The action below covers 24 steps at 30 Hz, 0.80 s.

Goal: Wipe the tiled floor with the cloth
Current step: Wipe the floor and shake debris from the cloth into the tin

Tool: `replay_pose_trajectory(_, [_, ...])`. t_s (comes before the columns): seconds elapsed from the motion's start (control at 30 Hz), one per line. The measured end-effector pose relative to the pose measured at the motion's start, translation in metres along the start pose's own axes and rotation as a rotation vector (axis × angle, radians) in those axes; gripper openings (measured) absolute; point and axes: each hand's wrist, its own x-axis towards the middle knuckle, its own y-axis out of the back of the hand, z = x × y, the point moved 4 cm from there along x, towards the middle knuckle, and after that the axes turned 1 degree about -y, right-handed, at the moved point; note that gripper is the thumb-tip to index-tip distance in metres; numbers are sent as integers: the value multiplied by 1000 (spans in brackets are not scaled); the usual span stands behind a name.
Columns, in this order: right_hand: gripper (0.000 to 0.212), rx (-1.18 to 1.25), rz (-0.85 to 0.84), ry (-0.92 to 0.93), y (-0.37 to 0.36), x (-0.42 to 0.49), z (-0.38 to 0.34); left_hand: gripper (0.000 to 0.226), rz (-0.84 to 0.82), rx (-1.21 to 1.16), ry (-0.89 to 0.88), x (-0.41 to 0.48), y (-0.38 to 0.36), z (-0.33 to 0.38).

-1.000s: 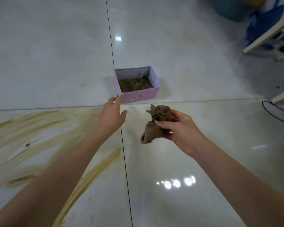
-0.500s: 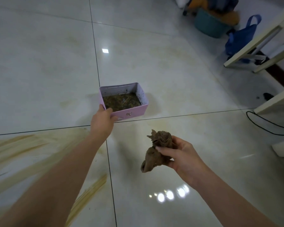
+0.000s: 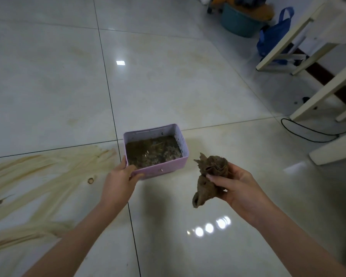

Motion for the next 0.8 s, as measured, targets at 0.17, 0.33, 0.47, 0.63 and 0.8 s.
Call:
replay_pose_trajectory(0.17, [27,1,29,-16,18,-43,16,20,-114,39,-8,-65,-8,20])
replay_pose_trajectory(0.33, [29,8,32,-27,28,-79,33,18,-148,23,-75,-110,-16,36])
replay_pose_trajectory(0.47, [27,-23,50,-44,33,-98,44,17,-164,33,-89,-128,-23,41])
replay_pose_trajectory(0.63, [28,-47,81,-57,35,-102,48,15,-192,41,-120,-141,-30,41])
replay_pose_trajectory(0.8, [27,-127,125,-67,18,-79,39,45,-192,132,-87,-142,-19,43])
